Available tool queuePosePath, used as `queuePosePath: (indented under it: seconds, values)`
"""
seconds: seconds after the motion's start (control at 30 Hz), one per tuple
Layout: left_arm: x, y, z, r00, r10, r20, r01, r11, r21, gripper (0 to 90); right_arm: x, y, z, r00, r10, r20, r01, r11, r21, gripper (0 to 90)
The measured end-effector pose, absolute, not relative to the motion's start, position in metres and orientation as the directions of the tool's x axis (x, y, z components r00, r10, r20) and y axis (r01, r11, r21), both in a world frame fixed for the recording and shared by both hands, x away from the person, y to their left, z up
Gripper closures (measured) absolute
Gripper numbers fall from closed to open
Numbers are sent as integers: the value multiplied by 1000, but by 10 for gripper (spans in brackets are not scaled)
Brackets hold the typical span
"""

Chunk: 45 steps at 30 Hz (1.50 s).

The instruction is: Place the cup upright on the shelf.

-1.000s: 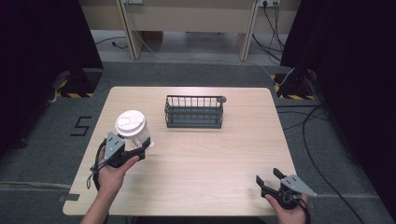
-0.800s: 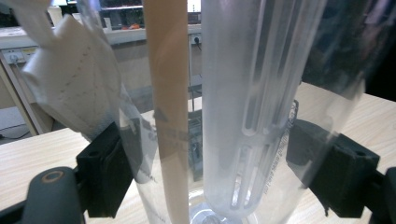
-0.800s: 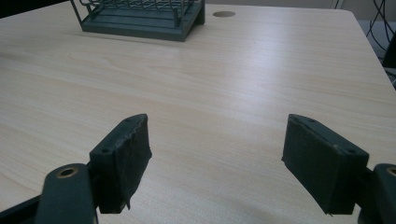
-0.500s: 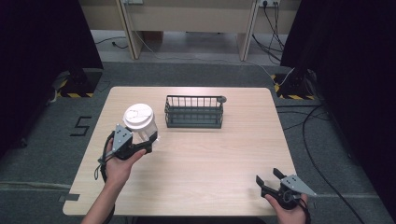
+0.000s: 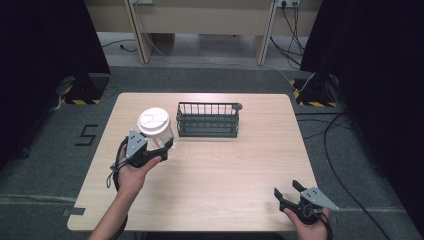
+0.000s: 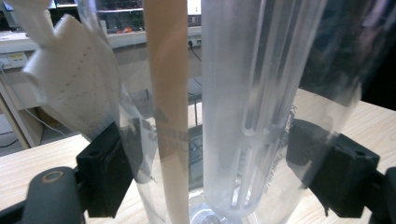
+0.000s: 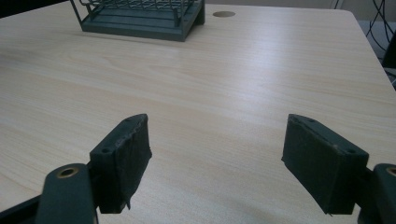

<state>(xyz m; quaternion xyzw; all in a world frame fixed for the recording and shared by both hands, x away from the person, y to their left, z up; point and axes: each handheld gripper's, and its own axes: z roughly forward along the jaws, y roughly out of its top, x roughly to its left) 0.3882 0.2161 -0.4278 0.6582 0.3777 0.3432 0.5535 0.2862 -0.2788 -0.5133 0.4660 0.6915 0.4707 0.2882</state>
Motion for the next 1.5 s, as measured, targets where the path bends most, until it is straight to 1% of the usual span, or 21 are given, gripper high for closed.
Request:
queuePosePath:
  seconds: [0.7,0.83,1.5]
  values:
    - [405,201,-422,497,867,21,119,-92,989,176,286,-278,-513,-396,918,38,373,123,920,238]
    - [408,197,-420,501,865,30,111,-99,989,176,286,-279,-513,-396,917,36,372,125,920,238]
    - [437,172,-410,525,850,36,108,-109,988,176,287,-278,-513,-399,916,41,377,123,918,239]
